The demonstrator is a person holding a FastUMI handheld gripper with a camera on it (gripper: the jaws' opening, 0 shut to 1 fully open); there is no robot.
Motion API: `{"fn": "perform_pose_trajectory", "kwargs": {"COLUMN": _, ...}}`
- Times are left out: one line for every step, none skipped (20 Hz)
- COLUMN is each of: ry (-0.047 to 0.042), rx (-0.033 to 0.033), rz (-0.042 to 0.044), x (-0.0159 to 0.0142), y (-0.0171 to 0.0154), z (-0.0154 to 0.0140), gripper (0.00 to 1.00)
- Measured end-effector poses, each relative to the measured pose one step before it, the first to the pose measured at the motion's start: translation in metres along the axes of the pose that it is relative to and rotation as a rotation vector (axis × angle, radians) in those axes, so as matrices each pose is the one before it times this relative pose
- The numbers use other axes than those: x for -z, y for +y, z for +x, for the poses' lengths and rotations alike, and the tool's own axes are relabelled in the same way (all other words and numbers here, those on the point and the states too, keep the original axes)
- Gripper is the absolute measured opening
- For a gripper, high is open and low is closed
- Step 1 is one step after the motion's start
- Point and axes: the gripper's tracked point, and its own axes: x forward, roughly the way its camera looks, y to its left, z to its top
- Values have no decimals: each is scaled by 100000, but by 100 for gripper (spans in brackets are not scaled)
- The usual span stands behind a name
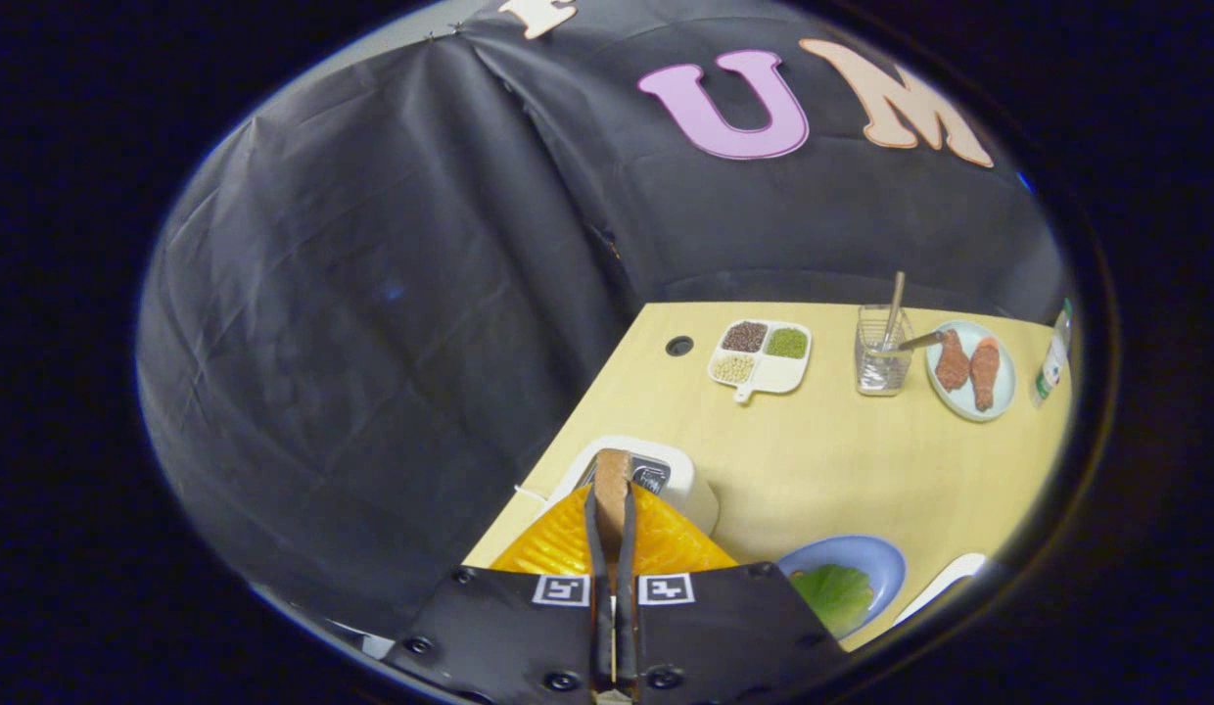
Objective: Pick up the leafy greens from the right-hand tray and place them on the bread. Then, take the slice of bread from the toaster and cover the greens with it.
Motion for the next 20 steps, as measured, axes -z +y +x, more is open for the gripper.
{"fn": "perform_pose_trajectory", "kwargs": {"ry": -535, "rx": -497, "rz": 1043, "x": -44, "y": -290, "z": -420, "gripper": 4}}
{"fn": "perform_pose_trajectory", "kwargs": {"ry": -186, "rx": -451, "rz": 950, "x": 46, "y": -253, "z": -320, "gripper": 4}}
{"fn": "perform_pose_trajectory", "kwargs": {"ry": 18, "rx": -1368, "rz": 1689, "x": 65, "y": -47, "z": -402, "gripper": 4}}
{"fn": "perform_pose_trajectory", "kwargs": {"ry": 37, "rx": -1260, "rz": 1578, "x": 25, "y": 29, "z": -368, "gripper": 4}}
{"fn": "perform_pose_trajectory", "kwargs": {"ry": -525, "rx": -88, "rz": 557, "x": -77, "y": -305, "z": -481, "gripper": 4}}
{"fn": "perform_pose_trajectory", "kwargs": {"ry": -531, "rx": 544, "rz": -246, "x": -110, "y": -664, "z": -306, "gripper": 4}}
{"fn": "perform_pose_trajectory", "kwargs": {"ry": -334, "rx": 213, "rz": 70, "x": 153, "y": -464, "z": -363, "gripper": 4}}
{"fn": "perform_pose_trajectory", "kwargs": {"ry": -605, "rx": 179, "rz": 547, "x": 81, "y": -415, "z": -299, "gripper": 4}}
{"fn": "perform_pose_trajectory", "kwargs": {"ry": -239, "rx": 651, "rz": 466, "x": 304, "y": -586, "z": -360, "gripper": 4}}
{"fn": "perform_pose_trajectory", "kwargs": {"ry": -83, "rx": 950, "rz": 699, "x": 250, "y": -719, "z": -169, "gripper": 4}}
{"fn": "perform_pose_trajectory", "kwargs": {"ry": 282, "rx": 1126, "rz": 1011, "x": 572, "y": -884, "z": -308, "gripper": 4}}
{"fn": "perform_pose_trajectory", "kwargs": {"ry": 273, "rx": 721, "rz": 537, "x": 698, "y": -695, "z": -164, "gripper": 4}}
{"fn": "perform_pose_trajectory", "kwargs": {"ry": 296, "rx": 895, "rz": 867, "x": 446, "y": -871, "z": -174, "gripper": 4}}
{"fn": "perform_pose_trajectory", "kwargs": {"ry": 664, "rx": 557, "rz": 673, "x": 589, "y": -747, "z": -95, "gripper": 4}}
{"fn": "perform_pose_trajectory", "kwargs": {"ry": 201, "rx": 716, "rz": 390, "x": 530, "y": -781, "z": -164, "gripper": 4}}
{"fn": "perform_pose_trajectory", "kwargs": {"ry": 353, "rx": 921, "rz": 184, "x": 542, "y": -800, "z": -84, "gripper": 4}}
{"fn": "perform_pose_trajectory", "kwargs": {"ry": 537, "rx": 809, "rz": 541, "x": 617, "y": -648, "z": 47, "gripper": 4}}
{"fn": "perform_pose_trajectory", "kwargs": {"ry": 561, "rx": 425, "rz": 890, "x": 532, "y": -570, "z": 81, "gripper": 4}}
{"fn": "perform_pose_trajectory", "kwargs": {"ry": 377, "rx": 255, "rz": 1211, "x": 535, "y": -498, "z": -94, "gripper": 4}}
{"fn": "perform_pose_trajectory", "kwargs": {"ry": 304, "rx": 529, "rz": 896, "x": 339, "y": -656, "z": 20, "gripper": 4}}
